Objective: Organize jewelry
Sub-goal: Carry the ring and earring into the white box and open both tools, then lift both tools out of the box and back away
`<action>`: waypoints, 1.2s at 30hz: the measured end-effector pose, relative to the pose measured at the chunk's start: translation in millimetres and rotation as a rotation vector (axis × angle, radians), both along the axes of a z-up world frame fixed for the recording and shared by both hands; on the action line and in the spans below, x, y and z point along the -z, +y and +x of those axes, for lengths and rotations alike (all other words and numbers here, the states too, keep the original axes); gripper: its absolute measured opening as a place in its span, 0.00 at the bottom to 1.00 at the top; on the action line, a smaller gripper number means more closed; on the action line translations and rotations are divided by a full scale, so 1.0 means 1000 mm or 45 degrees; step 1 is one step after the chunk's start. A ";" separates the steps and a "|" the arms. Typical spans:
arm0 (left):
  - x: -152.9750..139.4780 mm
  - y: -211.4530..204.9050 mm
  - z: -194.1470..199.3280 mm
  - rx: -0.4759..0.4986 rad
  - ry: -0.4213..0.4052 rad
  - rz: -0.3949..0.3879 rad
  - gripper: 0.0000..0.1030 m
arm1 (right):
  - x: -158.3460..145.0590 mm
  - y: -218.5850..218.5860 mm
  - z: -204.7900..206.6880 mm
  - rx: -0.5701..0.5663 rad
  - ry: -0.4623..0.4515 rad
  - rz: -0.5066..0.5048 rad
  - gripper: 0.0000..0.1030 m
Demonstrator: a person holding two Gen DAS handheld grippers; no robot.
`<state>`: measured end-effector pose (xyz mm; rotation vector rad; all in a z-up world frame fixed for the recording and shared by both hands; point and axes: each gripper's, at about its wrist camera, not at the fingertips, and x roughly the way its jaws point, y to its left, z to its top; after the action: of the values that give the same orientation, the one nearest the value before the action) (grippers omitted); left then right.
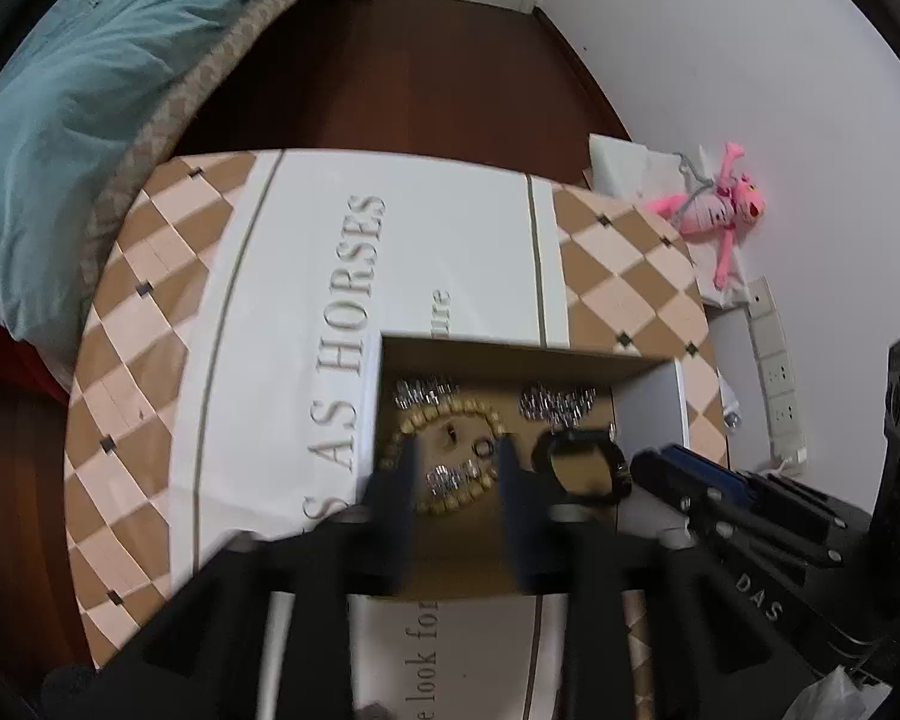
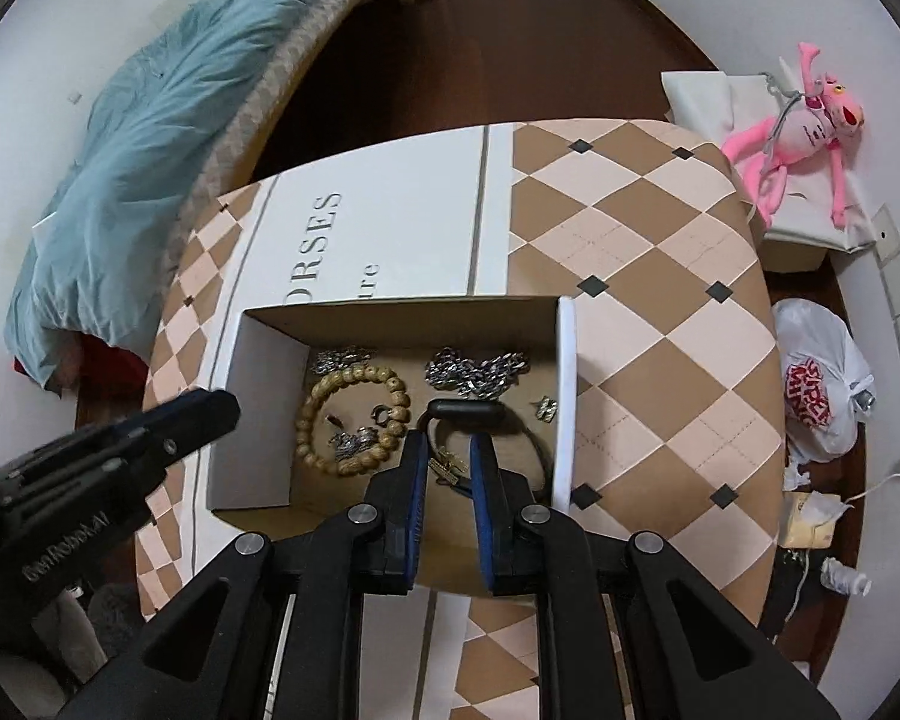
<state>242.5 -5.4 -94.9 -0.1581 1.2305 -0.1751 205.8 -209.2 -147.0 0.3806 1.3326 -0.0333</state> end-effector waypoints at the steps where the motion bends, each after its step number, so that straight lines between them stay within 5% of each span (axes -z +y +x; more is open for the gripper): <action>1: -0.003 0.000 0.001 -0.003 -0.013 0.019 0.81 | -0.003 -0.002 0.000 0.005 -0.007 0.000 0.40; 9: -0.009 0.008 -0.005 -0.021 -0.060 0.151 0.94 | -0.021 -0.009 -0.011 0.025 -0.012 -0.139 0.48; 14: 0.001 0.011 -0.020 -0.031 -0.085 0.265 0.95 | -0.022 -0.002 -0.023 0.005 0.014 -0.304 0.90; 26: -0.001 0.011 -0.051 -0.045 -0.105 0.294 0.96 | -0.028 0.012 -0.053 0.017 0.011 -0.381 0.95; 36: -0.053 0.015 -0.108 -0.089 -0.236 0.305 0.96 | -0.100 0.031 -0.103 0.066 -0.144 -0.437 0.95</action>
<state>134.9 9.7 -41.9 0.0234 1.0500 0.0191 102.6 -178.4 -47.2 0.1236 1.1787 -0.2761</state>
